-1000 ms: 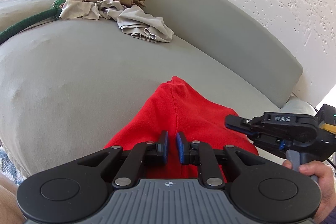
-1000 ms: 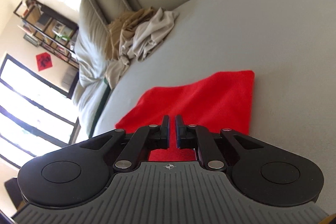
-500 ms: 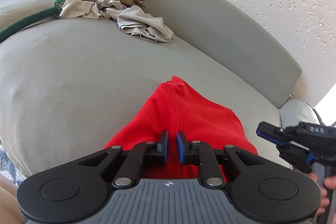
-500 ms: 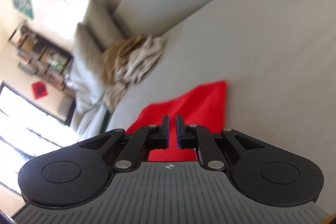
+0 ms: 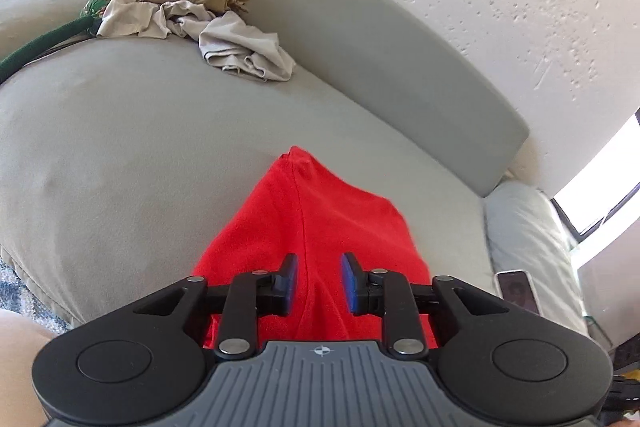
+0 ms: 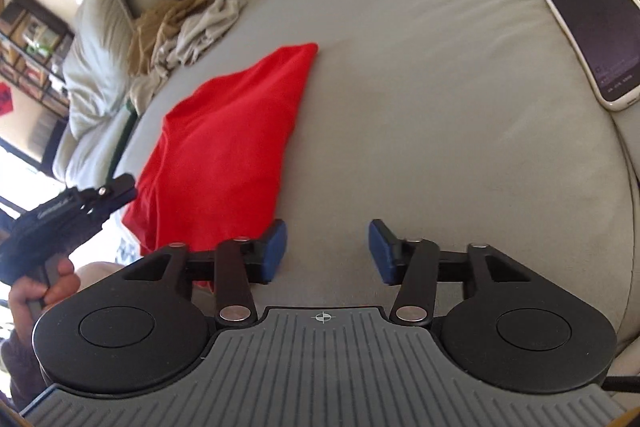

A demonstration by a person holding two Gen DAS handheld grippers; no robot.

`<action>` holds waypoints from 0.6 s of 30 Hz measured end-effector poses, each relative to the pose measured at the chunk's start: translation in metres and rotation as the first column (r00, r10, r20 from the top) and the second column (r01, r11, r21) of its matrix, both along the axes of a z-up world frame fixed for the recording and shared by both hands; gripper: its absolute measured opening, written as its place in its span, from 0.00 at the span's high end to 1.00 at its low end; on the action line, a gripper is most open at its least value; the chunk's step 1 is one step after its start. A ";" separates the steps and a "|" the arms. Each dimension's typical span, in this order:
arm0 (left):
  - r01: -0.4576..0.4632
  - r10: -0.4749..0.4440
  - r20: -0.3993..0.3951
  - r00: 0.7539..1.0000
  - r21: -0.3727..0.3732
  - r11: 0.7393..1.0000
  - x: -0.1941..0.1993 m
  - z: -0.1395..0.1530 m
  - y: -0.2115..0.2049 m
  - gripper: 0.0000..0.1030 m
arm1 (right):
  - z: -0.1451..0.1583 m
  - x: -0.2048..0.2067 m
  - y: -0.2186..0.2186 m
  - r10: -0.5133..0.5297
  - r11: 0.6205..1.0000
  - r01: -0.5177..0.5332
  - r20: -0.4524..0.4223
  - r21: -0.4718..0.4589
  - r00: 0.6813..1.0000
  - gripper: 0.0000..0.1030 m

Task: Fold clothes

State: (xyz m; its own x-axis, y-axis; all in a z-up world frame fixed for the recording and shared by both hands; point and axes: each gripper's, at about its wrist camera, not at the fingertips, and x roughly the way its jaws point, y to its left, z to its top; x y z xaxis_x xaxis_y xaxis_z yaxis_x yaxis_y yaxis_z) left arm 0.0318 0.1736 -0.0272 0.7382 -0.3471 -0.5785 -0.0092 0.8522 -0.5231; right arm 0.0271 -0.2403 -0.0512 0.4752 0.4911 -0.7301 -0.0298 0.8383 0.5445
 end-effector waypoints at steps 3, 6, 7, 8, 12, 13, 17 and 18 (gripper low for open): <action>-0.035 0.033 -0.032 0.999 -0.038 0.999 0.007 0.001 0.026 0.37 | -0.009 0.004 -0.004 -0.015 0.992 0.018 -0.024 0.127 1.000 0.31; -0.027 0.006 -0.153 0.988 -0.139 0.990 0.028 -0.018 0.049 0.32 | -0.024 0.013 -0.003 -0.008 0.963 0.027 -0.074 0.268 0.997 0.22; -0.020 -0.020 -0.198 0.980 -0.195 0.981 0.034 -0.027 0.054 0.31 | -0.029 0.016 -0.003 -0.004 0.949 0.032 -0.090 0.314 0.996 0.22; -0.010 -0.047 -0.234 0.971 -0.236 0.972 0.037 -0.036 0.055 0.30 | -0.034 0.019 -0.003 0.001 0.933 0.037 -0.106 0.357 0.994 0.22; 0.068 -0.149 -0.310 0.939 -0.259 0.964 0.046 -0.057 0.042 0.26 | -0.047 0.030 0.004 -0.004 0.905 0.054 -0.119 0.422 0.993 0.25; 0.096 -0.173 -0.316 0.933 -0.244 0.965 0.049 -0.060 0.037 0.25 | -0.048 0.031 0.004 -0.001 0.902 0.054 -0.124 0.428 0.992 0.25; 0.189 -0.251 -0.336 0.908 -0.206 0.960 0.063 -0.069 0.017 0.17 | -0.053 0.036 0.004 0.013 0.892 0.052 -0.141 0.448 0.990 0.26; 0.207 -0.265 -0.342 0.902 -0.196 0.959 0.066 -0.069 0.013 0.14 | -0.054 0.037 0.003 0.016 0.890 0.051 -0.143 0.453 0.990 0.27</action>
State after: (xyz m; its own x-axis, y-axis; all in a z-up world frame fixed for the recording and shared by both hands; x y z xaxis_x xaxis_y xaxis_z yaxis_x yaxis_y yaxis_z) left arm 0.0974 0.1869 -0.0963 0.3744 -0.5894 -0.7159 -0.0302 0.7638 -0.6447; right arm 0.0640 -0.2372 -0.1050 0.3969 0.7773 -0.4882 0.0870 0.4977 0.8630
